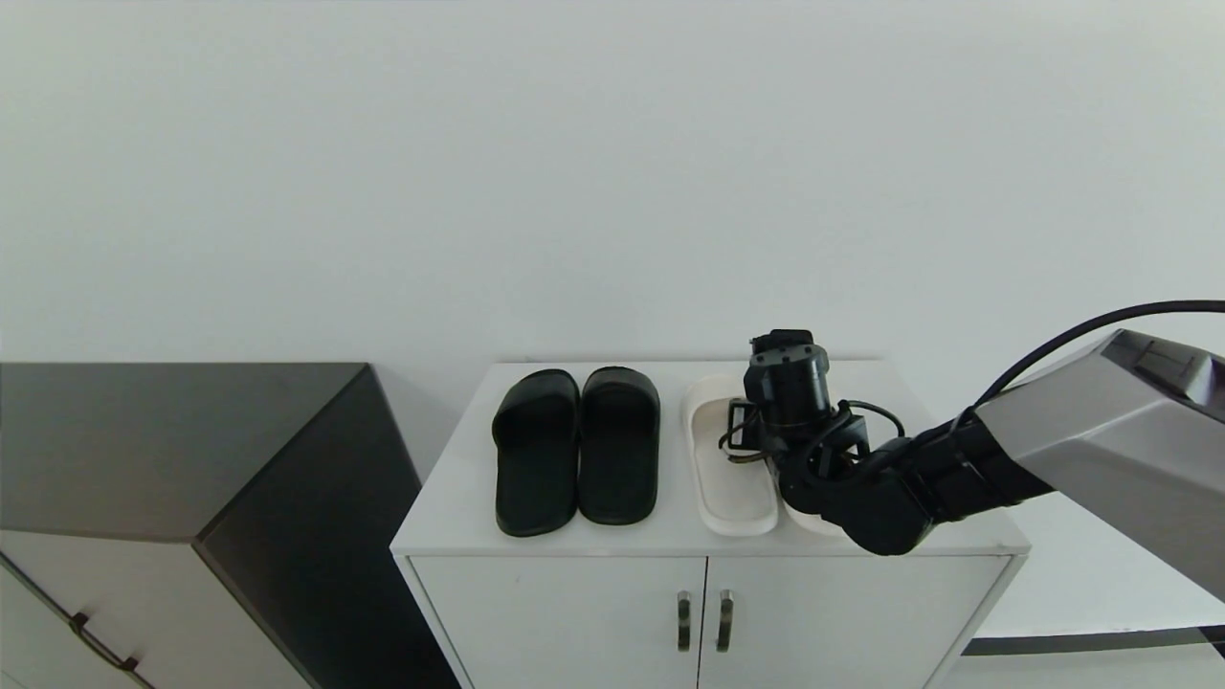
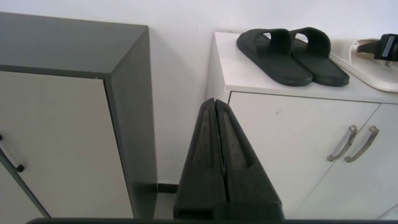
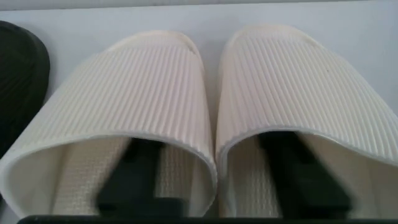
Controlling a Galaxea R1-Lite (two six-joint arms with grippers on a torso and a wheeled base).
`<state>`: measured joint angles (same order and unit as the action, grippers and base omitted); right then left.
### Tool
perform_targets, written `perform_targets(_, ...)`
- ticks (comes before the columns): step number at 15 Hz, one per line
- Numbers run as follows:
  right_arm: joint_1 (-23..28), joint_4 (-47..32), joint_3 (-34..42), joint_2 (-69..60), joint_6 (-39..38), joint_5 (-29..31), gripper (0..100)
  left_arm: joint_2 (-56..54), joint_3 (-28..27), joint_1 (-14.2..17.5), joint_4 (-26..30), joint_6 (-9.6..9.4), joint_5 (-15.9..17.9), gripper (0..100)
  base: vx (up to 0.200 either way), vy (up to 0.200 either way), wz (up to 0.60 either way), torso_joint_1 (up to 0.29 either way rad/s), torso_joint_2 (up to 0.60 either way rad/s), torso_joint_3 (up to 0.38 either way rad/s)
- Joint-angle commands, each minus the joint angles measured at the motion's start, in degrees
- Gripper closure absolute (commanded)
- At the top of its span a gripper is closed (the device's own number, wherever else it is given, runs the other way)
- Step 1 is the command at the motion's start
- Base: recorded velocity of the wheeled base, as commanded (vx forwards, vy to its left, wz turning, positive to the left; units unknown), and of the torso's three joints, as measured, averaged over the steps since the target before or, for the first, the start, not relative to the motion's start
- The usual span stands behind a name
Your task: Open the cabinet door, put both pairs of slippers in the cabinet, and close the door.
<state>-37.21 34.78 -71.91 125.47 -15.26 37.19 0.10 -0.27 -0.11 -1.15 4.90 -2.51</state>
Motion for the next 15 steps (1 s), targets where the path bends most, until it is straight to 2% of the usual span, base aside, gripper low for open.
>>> perform_targets(1,0.03,0.02,-0.42,0.04,0.50,-0.02,100,-0.01,0.00,-0.07,0.00,0.02,-0.04,100,0.000,0.000,0.00,0.000,0.00,0.000)
perform_targets(6,-0.15,0.02,0.63,-2.59,1.29,-0.10,100,-0.01,0.00,0.02,-0.08,-0.07,-0.04,100,0.000,0.000,0.00,0.000,0.00,0.000)
perform_targets(8,-0.32,0.11,4.68,-6.73,2.34,-2.74,100,-0.01,0.00,-0.07,-0.08,0.02,-0.04,100,0.000,0.000,0.00,0.000,0.00,0.000)
perform_targets(12,-2.52,0.64,15.49,-18.33,4.45,-14.43,100,-0.01,0.00,0.02,-0.08,0.02,-0.04,100,0.000,0.000,0.00,0.000,0.00,0.000)
perform_targets(13,-2.87,0.64,20.67,-22.99,5.86,-21.64,100,-0.01,0.00,0.02,0.00,0.02,-0.04,100,0.000,0.000,0.00,0.000,0.00,0.000)
perform_targets(15,-3.93,0.73,26.03,-28.08,6.12,-28.76,100,-0.01,0.00,-0.07,-0.08,0.02,-0.04,100,0.000,0.000,0.00,0.000,0.00,0.000)
